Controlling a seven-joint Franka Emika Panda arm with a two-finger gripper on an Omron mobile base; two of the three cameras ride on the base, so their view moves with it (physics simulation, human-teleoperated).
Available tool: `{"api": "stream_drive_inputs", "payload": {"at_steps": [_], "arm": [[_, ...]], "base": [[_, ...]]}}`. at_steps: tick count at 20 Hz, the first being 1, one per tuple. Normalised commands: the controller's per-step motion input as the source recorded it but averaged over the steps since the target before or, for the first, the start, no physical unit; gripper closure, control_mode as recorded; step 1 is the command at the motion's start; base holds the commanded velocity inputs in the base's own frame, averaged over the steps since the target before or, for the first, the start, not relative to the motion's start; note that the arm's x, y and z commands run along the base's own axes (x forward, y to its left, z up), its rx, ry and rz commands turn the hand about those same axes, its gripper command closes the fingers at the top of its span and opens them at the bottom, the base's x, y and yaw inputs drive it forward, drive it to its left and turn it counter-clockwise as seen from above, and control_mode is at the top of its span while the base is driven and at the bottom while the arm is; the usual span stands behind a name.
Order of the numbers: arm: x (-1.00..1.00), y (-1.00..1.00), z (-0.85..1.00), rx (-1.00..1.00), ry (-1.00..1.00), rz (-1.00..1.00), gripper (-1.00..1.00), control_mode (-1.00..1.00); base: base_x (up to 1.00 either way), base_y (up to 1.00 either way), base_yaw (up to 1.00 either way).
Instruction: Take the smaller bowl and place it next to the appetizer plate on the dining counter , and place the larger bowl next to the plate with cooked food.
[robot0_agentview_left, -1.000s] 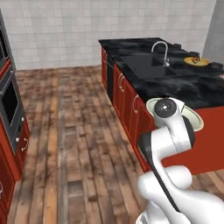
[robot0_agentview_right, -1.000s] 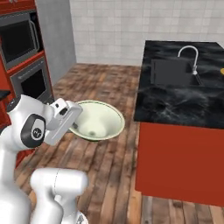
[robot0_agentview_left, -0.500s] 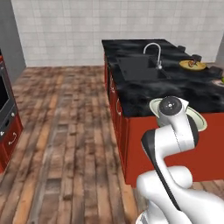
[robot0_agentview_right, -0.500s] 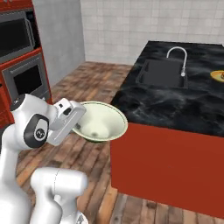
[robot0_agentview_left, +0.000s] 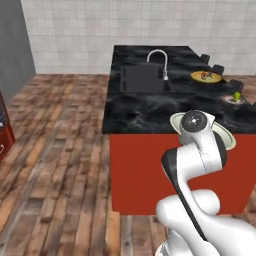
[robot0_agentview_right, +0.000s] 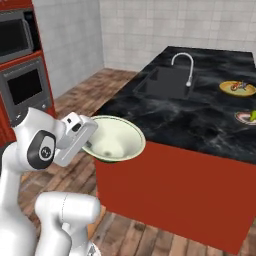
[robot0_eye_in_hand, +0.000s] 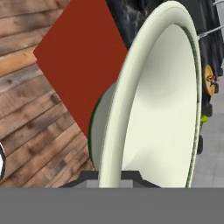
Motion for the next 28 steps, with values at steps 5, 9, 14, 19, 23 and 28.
{"api": "stream_drive_inputs", "payload": {"at_steps": [5, 9, 14, 19, 23, 28], "arm": [[0.0, 0.0, 0.0, 0.0, 0.0, 0.0, 1.0, 1.0], [0.0, 0.0, 0.0, 0.0, 0.0, 0.0, 1.0, 1.0], [0.0, 0.0, 0.0, 0.0, 0.0, 0.0, 1.0, 1.0], [0.0, 0.0, 0.0, 0.0, 0.0, 0.0, 1.0, 1.0], [0.0, 0.0, 0.0, 0.0, 0.0, 0.0, 1.0, 1.0], [0.0, 0.0, 0.0, 0.0, 0.0, 0.0, 1.0, 1.0]], "base": [[0.0, -1.0, 0.17], [0.0, -1.0, 0.22], [0.08, -1.0, 0.28], [0.2, -1.0, 0.35], [0.22, -1.0, 0.38], [0.18, -1.0, 0.36]]}}
